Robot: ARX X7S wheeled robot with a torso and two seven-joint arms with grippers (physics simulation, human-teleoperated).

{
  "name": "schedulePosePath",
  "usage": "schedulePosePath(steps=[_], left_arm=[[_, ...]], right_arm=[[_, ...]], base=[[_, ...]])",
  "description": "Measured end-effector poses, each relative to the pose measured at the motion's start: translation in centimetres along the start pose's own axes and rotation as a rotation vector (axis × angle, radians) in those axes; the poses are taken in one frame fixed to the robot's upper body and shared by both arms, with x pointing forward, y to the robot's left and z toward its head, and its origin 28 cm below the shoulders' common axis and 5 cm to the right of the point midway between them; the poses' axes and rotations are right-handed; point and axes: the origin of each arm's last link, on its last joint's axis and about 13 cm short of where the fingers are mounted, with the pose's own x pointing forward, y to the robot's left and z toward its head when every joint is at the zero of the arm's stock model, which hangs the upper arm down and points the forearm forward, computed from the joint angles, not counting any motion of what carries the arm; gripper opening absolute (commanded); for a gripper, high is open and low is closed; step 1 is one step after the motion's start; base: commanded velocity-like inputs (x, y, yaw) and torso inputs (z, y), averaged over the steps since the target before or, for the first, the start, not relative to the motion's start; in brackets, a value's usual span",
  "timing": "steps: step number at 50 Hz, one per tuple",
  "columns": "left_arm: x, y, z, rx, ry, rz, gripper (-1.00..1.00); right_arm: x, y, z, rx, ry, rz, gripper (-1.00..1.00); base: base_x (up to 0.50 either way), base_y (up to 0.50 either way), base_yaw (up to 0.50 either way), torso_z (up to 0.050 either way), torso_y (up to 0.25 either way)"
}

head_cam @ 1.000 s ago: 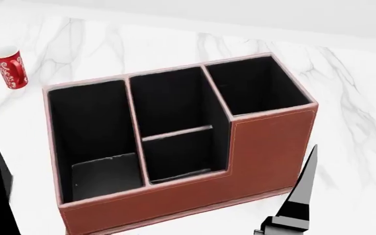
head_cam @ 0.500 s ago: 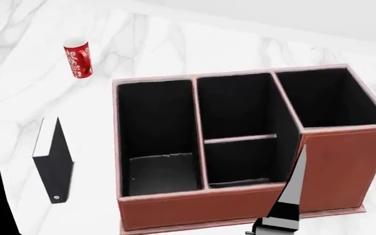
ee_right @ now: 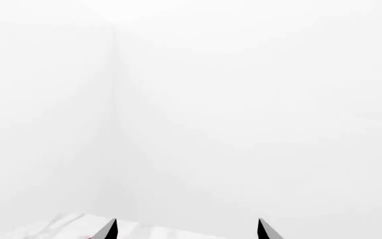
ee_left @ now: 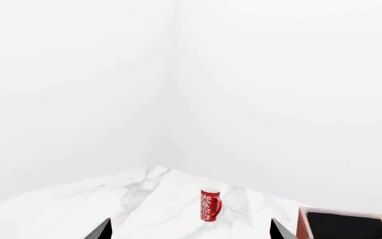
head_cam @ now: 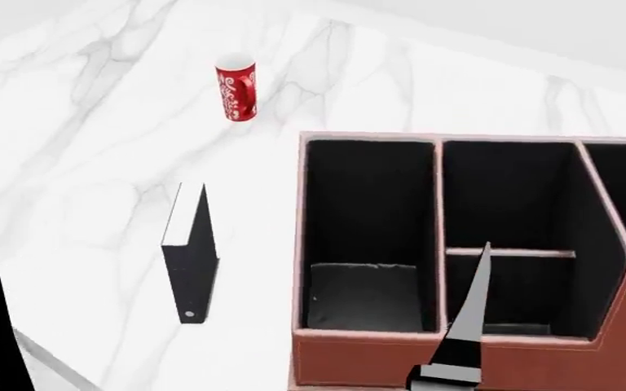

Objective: Pick up the book and place it in the left compartment of the caddy.

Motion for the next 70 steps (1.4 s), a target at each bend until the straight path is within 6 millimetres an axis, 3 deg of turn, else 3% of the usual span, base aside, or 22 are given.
schedulePosePath(steps=[12,29,36,70], left_arm=[[-0.02,0.04,-0.32,0.001,0.001,0.000,1.00],[-0.08,0.02,-0.34,0.000,0.000,-0.002,1.00],[-0.13,-0.05,-0.30,-0.008,0.000,-0.008,1.00],[-0.18,-0.06,-0.41,-0.007,0.014,-0.031,1.00]], right_arm=[[0.05,0.07,0.00,0.022,0.002,0.003,1.00],[0.03,0.04,-0.03,0.046,0.008,0.004,1.00],[0.11,-0.04,-0.07,0.029,0.011,-0.007,1.00],[0.24,0.02,-0.11,0.009,0.016,-0.018,1.00]], base=[[0.01,-0.01,0.17,0.000,0.000],[0.12,-0.52,0.00,0.000,0.000],[0.01,-0.01,0.00,0.002,0.000],[0.00,0.00,0.00,0.049,0.000]])
